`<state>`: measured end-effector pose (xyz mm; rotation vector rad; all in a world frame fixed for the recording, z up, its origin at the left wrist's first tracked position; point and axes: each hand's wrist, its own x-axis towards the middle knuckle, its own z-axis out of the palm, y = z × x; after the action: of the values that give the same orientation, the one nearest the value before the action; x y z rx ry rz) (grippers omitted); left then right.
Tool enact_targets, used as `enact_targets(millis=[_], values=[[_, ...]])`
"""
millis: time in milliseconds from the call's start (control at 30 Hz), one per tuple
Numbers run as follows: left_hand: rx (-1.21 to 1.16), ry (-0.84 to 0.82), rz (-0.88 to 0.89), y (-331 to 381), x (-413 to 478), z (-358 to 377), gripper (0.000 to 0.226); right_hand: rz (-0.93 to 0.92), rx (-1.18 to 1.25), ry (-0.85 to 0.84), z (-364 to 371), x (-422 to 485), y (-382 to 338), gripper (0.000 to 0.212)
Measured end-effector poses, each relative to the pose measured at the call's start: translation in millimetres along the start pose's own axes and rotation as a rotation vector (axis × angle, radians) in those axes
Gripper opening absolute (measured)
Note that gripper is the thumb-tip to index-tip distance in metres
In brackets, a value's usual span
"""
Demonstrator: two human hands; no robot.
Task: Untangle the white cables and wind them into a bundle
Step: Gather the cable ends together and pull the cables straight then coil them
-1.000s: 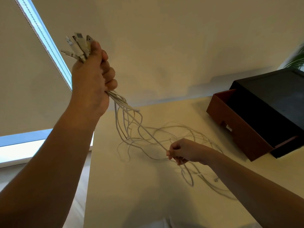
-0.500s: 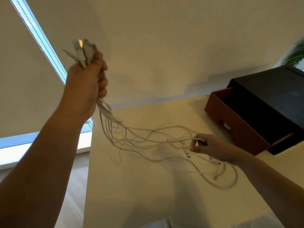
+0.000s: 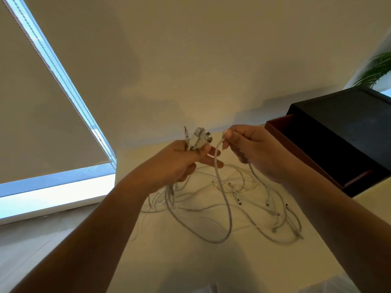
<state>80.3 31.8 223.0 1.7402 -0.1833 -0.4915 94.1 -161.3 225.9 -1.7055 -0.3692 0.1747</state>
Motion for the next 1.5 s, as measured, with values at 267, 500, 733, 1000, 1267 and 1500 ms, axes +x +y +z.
enact_targets(millis=[267,500,733,1000,1267,1500], values=[[-0.237,-0.192,0.006,7,-11,4,0.031,-0.100,-0.179,0.177,-4,12,-1,0.026],[-0.093,-0.036,-0.025,2,-8,-24,0.017,-0.139,-0.366,0.201,-28,6,-1,0.016],[0.186,0.360,0.064,3,3,-61,0.024,-0.158,-0.880,-0.144,-35,-12,31,0.021],[0.041,0.594,0.163,11,8,-77,0.025,0.061,-0.871,-0.175,-34,-24,98,0.026],[-0.040,0.649,0.255,18,8,-78,0.027,0.334,-0.693,-0.133,-47,-24,140,0.033],[-0.149,0.741,0.274,22,12,-90,0.027,0.403,-0.795,-0.167,-56,-26,169,0.034]])
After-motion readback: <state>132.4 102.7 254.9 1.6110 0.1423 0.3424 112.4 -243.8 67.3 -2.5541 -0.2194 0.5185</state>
